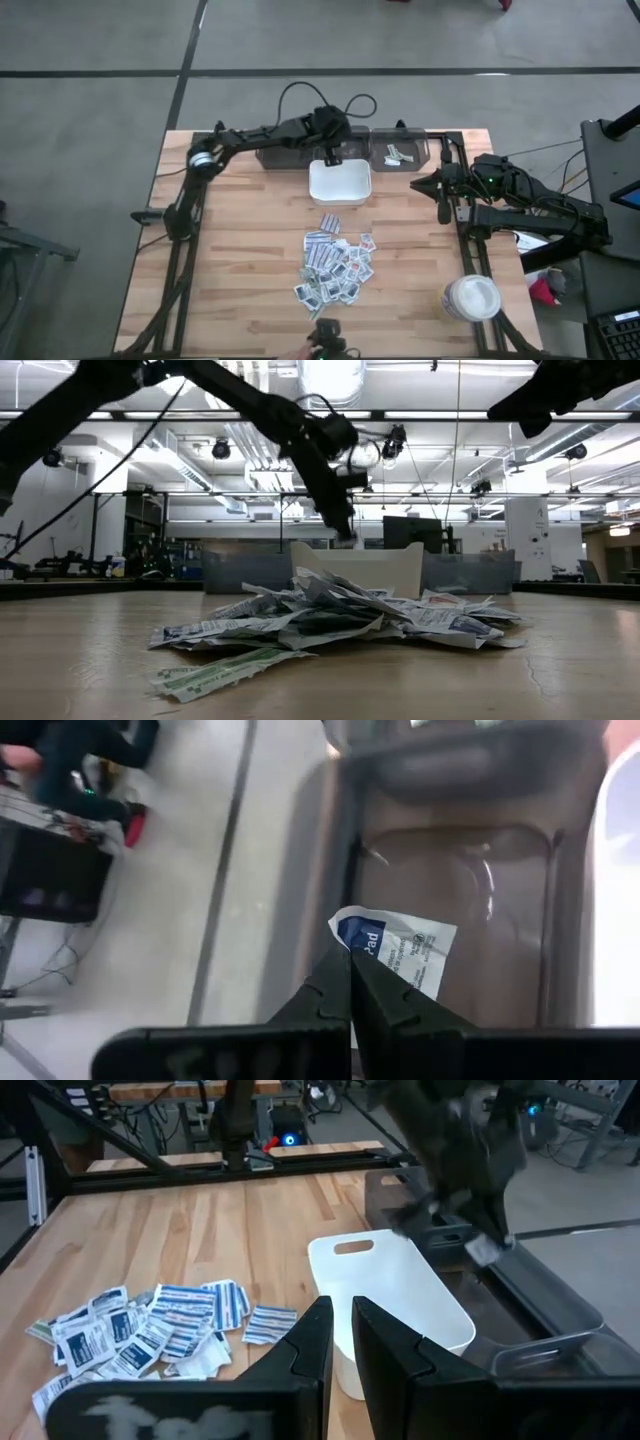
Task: Pick & Place First Aid Supplies
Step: Put the blue alcohol pad into the middle gray bin
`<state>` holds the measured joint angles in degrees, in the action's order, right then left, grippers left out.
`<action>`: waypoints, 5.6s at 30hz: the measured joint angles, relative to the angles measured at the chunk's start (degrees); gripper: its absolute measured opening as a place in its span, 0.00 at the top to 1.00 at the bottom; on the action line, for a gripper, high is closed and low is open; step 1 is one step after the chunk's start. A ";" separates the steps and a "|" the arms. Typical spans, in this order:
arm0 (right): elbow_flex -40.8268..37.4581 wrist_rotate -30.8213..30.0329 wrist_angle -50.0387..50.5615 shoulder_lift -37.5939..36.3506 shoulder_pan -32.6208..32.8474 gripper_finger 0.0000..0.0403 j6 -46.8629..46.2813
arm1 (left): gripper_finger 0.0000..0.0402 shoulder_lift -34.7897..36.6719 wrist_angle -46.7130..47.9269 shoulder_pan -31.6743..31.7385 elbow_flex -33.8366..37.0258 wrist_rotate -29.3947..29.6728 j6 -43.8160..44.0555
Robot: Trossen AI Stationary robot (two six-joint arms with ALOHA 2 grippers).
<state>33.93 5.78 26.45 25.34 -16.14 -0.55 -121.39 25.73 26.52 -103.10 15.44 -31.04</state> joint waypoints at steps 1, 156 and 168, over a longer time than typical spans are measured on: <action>0.00 -0.02 0.01 0.00 0.00 0.90 -0.59 | 1.00 -0.90 0.38 0.14 -0.21 -0.25 -0.03; 0.00 -1.33 -0.10 -0.04 0.00 0.90 -6.85 | 0.93 16.73 -5.12 -44.49 42.86 -8.31 76.35; 0.00 -1.38 -0.06 -0.04 0.00 0.90 -6.83 | 1.00 16.45 -2.70 -44.53 39.85 -7.27 74.37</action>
<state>33.93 4.40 26.38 25.30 -16.14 -7.38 -104.95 23.03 -18.02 -63.24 8.17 43.33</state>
